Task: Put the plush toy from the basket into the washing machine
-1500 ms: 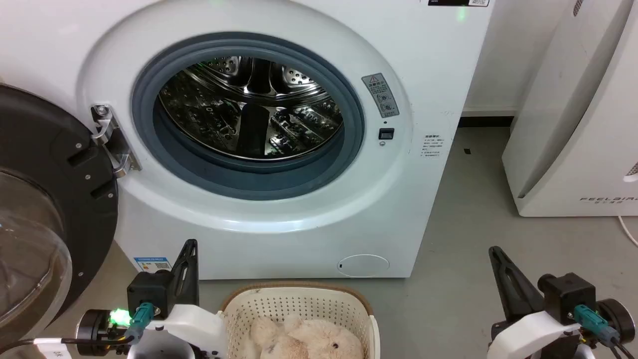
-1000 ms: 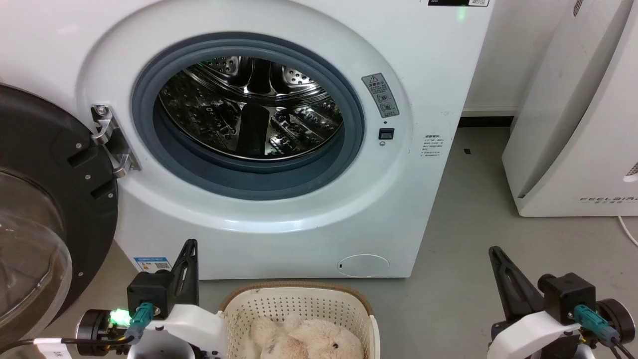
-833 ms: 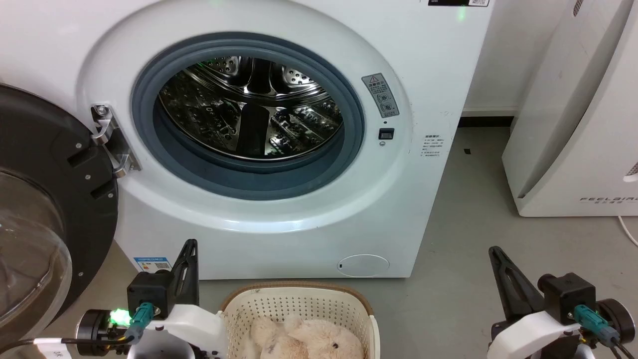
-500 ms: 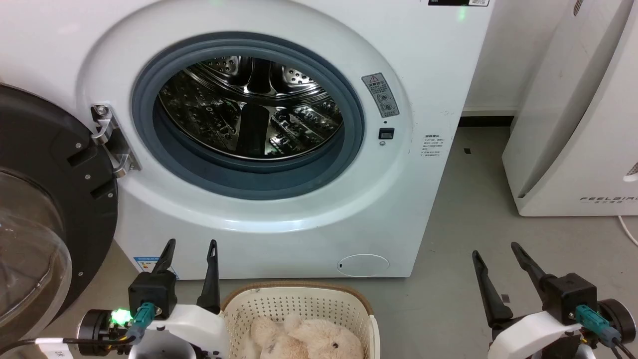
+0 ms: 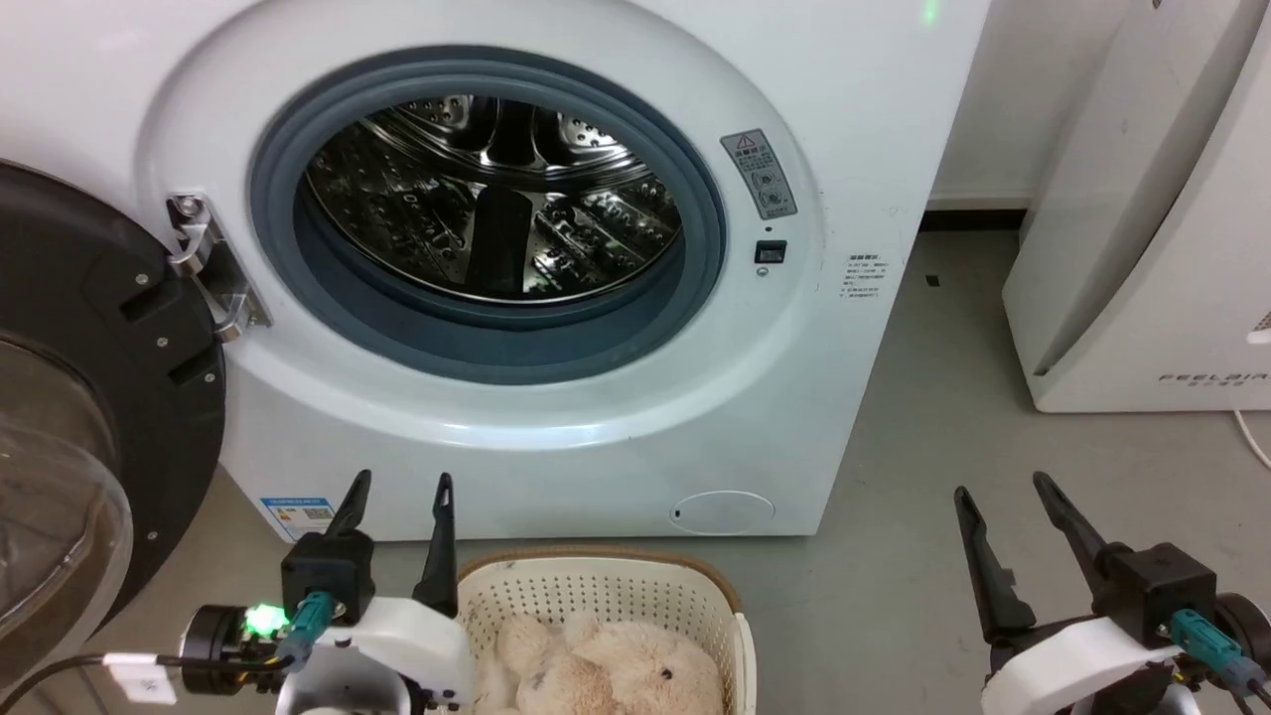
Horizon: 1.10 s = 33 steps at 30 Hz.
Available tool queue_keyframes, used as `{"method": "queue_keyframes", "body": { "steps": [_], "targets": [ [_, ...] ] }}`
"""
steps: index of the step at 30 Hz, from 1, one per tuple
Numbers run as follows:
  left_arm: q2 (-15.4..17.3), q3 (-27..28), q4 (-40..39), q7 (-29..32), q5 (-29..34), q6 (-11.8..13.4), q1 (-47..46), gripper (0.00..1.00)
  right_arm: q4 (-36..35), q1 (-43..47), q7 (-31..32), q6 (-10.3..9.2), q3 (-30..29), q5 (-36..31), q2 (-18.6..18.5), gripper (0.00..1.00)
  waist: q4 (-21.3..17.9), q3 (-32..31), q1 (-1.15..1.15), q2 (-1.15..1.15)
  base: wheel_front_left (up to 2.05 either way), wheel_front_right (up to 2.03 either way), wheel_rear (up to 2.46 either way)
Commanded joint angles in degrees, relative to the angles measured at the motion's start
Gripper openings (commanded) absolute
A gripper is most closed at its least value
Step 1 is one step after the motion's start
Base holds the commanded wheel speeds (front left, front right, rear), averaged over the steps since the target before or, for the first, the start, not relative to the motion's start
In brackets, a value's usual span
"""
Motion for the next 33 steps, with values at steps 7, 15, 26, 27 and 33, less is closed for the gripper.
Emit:
{"method": "queue_keyframes", "body": {
  "steps": [7,15,26,27,33],
  "targets": [
    [0.22,-1.94,5.17,-1.36,0.64,0.04,-4.25,1.0,-1.01,-1.46,-1.38,0.01,-0.44,1.79,-0.01,1.0,-0.76,2.31,0.0,0.0,0.0,0.0,0.0],
    [0.64,-4.07,12.45,-2.32,1.42,-0.36,-8.59,1.0,-1.76,-2.99,-2.33,0.01,-0.68,3.14,-0.01,1.0,-1.77,5.81,0.0,0.0,0.0,0.0,0.0],
    [1.3,-7.67,22.14,-1.56,2.77,-1.66,-14.69,1.0,-3.01,-5.63,-3.64,0.01,-1.21,5.0,-0.01,1.0,-3.22,12.05,0.0,0.0,0.0,0.0,0.0],
    [1.4,-8.02,22.81,-1.24,2.89,-1.83,-15.16,1.0,-3.16,-5.89,-3.76,0.01,-1.24,5.17,-0.01,1.0,-3.37,12.7,0.0,0.0,0.0,0.0,0.0],
    [2.04,-10.01,25.99,1.21,3.72,-2.58,-17.6,1.0,-3.91,-7.11,-4.35,0.01,-1.43,6.09,-0.01,1.0,-4.09,16.15,0.0,0.0,0.0,0.0,0.0]
  ]
}}
